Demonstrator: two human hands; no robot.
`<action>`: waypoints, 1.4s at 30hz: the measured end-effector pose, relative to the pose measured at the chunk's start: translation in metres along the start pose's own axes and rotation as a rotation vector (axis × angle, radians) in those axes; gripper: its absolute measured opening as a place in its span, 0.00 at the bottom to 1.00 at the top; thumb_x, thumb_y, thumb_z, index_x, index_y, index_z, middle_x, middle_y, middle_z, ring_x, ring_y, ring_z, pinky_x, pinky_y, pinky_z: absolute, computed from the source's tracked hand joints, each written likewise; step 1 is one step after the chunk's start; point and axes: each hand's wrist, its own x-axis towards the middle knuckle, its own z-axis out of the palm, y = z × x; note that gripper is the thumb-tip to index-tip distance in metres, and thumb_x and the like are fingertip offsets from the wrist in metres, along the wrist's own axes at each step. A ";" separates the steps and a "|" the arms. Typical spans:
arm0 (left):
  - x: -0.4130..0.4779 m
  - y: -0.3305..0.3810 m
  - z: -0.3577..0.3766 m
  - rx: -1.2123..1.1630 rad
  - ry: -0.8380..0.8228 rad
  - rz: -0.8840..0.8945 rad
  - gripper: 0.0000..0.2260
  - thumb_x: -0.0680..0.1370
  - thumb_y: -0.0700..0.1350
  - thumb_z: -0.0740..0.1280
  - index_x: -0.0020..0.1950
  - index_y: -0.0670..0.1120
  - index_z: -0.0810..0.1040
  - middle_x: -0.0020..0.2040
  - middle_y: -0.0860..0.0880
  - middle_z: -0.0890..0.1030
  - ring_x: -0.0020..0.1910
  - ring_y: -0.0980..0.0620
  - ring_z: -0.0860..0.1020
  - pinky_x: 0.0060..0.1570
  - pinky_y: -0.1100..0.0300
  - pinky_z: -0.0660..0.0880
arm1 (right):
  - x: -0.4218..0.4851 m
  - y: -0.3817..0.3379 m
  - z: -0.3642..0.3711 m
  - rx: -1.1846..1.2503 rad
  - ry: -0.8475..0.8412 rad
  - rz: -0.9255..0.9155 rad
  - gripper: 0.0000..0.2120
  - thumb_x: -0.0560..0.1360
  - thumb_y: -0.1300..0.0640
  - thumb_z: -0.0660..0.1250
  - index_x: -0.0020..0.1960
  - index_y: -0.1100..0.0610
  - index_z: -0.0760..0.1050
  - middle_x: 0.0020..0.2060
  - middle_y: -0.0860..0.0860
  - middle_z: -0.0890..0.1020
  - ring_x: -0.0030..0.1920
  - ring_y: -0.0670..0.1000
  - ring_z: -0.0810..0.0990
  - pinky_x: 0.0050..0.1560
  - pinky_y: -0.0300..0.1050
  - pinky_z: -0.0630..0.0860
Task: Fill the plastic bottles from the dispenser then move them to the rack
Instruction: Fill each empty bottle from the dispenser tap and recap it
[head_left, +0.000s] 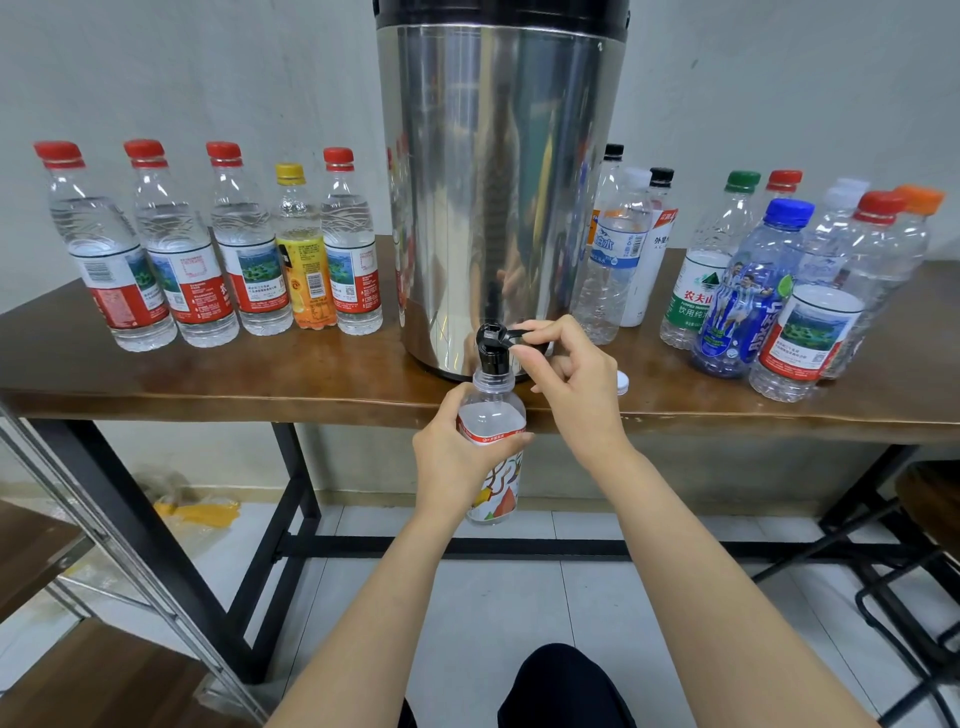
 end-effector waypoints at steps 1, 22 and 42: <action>0.000 0.000 0.000 0.000 -0.001 -0.003 0.32 0.65 0.56 0.80 0.66 0.55 0.73 0.57 0.57 0.80 0.54 0.56 0.79 0.52 0.66 0.75 | 0.000 0.000 0.000 -0.001 -0.002 0.000 0.05 0.73 0.41 0.67 0.44 0.40 0.73 0.54 0.38 0.82 0.32 0.65 0.75 0.35 0.62 0.76; 0.001 -0.001 0.000 0.003 -0.001 -0.032 0.32 0.64 0.57 0.80 0.64 0.58 0.72 0.57 0.57 0.80 0.53 0.54 0.79 0.51 0.64 0.77 | 0.007 -0.009 -0.027 -0.566 -0.100 -0.562 0.07 0.76 0.60 0.68 0.52 0.57 0.83 0.52 0.48 0.85 0.50 0.45 0.83 0.45 0.43 0.80; 0.001 -0.002 -0.001 -0.021 -0.018 -0.032 0.33 0.64 0.56 0.80 0.66 0.57 0.72 0.55 0.59 0.79 0.52 0.57 0.79 0.46 0.72 0.73 | 0.056 -0.054 0.006 -0.452 -0.244 -0.085 0.07 0.77 0.47 0.68 0.48 0.48 0.82 0.36 0.39 0.79 0.36 0.43 0.77 0.41 0.48 0.77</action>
